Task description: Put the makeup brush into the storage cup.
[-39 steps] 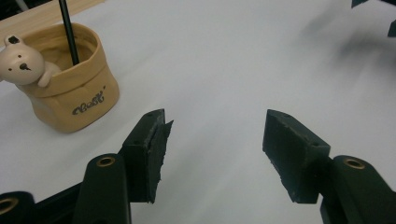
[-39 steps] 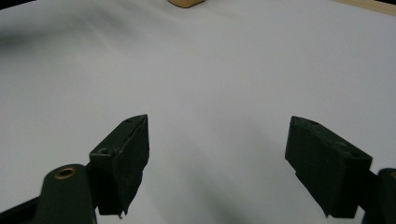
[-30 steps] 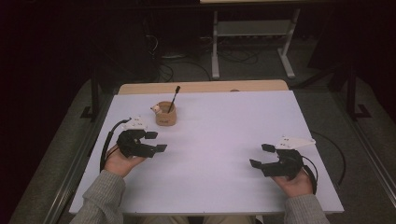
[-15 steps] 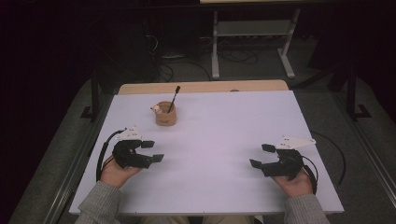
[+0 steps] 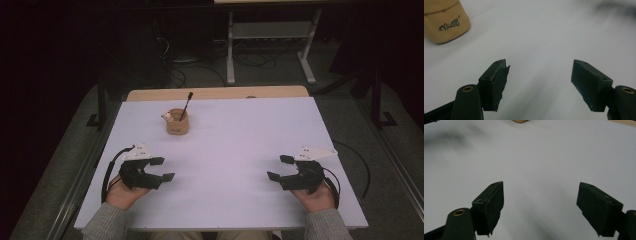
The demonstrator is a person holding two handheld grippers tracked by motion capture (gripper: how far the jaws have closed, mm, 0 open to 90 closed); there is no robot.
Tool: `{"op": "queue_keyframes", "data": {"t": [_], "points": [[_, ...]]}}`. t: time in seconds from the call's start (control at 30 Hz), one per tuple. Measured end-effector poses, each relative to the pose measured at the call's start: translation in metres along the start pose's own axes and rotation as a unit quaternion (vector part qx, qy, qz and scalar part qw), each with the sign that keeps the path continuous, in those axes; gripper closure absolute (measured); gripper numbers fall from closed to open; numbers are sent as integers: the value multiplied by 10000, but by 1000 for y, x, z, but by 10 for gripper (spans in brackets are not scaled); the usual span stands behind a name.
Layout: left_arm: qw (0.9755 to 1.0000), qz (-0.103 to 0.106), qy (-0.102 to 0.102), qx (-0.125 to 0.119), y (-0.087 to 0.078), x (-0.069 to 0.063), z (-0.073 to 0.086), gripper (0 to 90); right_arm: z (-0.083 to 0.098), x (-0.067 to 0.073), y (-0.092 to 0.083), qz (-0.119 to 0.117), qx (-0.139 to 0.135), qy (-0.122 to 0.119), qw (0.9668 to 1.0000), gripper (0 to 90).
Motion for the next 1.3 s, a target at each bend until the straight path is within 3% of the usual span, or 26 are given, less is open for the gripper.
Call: {"op": "queue_keyframes", "data": {"t": [0.67, 1.3], "points": [[10000, 0, -43, -84, -5, -3, 17, 255, 1, 4, 0, -4, -6, -52, 10000, 209], [9999, -116, 51, -66, -5, -6, 24, 241, 5, 6, 2, -68, 53, -33, 10000, 210]]}}
Point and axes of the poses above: each handheld gripper's, and its own axes: y roughly forward along the jaws, z roughly out of its underside, x roughly to its left, the point moved 6 cm from there along y, roughly forward along the jaws, and after that the axes turned 1 degree about -y, right-handed, at the moved point
